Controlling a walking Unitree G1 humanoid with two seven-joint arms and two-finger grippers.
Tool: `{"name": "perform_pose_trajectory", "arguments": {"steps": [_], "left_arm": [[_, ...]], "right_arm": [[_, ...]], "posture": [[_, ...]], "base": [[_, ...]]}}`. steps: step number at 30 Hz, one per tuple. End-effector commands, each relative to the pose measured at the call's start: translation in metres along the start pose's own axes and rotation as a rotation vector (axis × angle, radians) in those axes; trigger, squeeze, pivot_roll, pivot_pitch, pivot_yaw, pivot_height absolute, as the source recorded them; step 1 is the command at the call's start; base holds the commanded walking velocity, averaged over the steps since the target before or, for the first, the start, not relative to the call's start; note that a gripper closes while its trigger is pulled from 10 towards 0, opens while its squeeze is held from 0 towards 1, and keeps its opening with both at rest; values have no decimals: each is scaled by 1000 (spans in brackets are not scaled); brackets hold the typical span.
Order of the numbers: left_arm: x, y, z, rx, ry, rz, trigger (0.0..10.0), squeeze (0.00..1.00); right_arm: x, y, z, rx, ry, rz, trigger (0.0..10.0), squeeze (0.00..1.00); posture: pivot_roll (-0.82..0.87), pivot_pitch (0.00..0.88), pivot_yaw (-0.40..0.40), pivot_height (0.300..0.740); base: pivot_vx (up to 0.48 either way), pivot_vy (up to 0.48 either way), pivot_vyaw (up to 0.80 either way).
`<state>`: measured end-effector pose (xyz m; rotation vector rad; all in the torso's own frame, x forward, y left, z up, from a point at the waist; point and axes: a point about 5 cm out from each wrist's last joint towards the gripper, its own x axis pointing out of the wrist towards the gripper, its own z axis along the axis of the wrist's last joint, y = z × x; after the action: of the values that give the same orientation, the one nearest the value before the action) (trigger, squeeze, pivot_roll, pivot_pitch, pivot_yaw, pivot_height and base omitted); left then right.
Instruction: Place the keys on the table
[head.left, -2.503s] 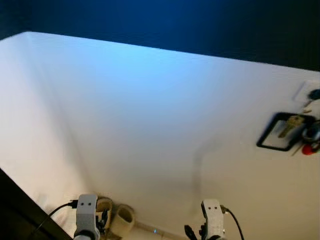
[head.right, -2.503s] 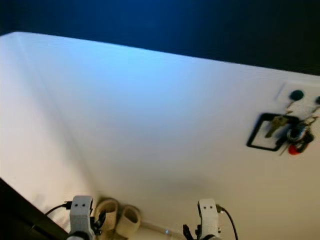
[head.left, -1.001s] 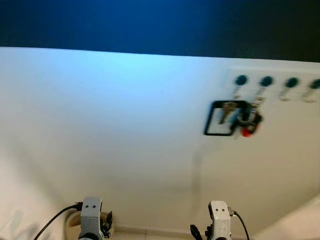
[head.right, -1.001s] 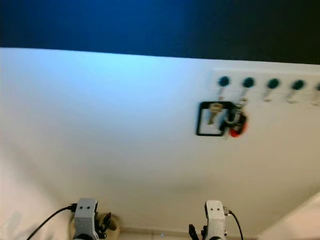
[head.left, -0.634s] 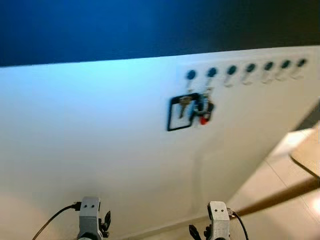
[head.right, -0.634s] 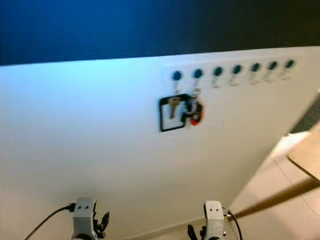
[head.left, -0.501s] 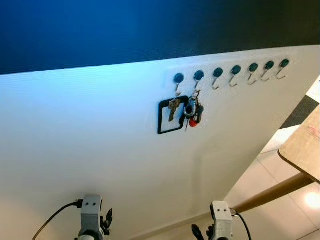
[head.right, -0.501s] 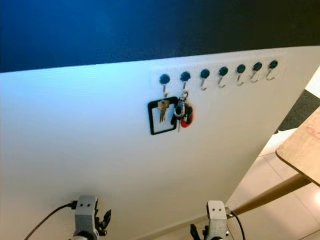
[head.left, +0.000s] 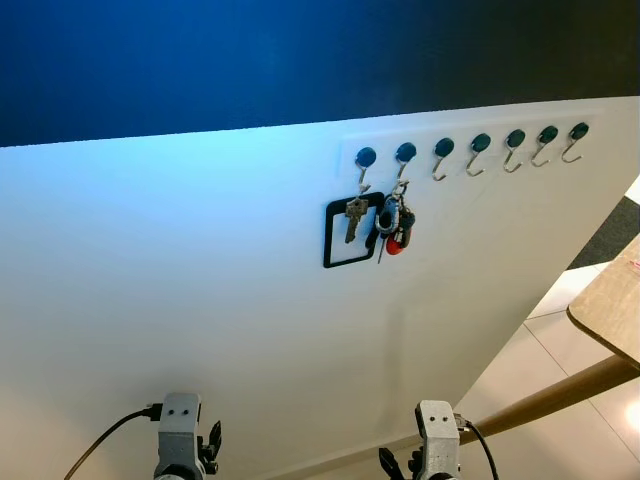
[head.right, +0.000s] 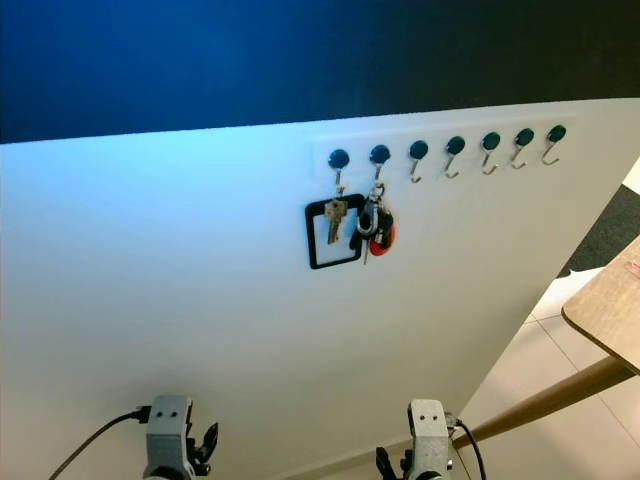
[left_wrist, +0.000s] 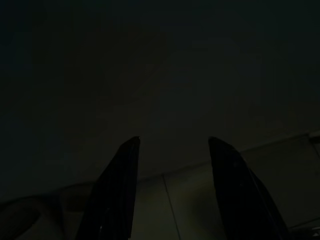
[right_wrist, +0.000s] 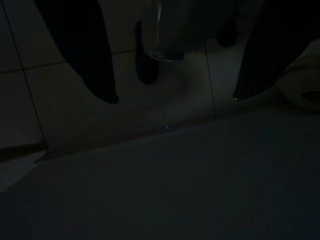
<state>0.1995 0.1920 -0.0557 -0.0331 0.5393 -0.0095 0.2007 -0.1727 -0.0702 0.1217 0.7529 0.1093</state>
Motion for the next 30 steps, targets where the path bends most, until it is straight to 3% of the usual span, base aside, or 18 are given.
{"name": "perform_pose_trajectory", "arguments": {"steps": [1, 9, 30], "left_arm": [[-3, 2, -5, -2, 21, 10, 10000, 0], [-3, 2, -5, -5, 22, 14, 10000, 0], [-1, 5, -3, 14, 15, 30, 10000, 0]], "right_arm": [[0, 0, -1, -6, 5, 2, 10000, 0], [-1, -1, -1, -6, 8, 1, 10000, 0], [1, 2, -1, 3, 21, 16, 10000, 0]], "posture": [[52, 45, 0, 740], [51, 45, 1, 740], [53, 39, -1, 740]], "base": [[0, -480, 0], [0, -480, 0], [0, 0, 0]]}}
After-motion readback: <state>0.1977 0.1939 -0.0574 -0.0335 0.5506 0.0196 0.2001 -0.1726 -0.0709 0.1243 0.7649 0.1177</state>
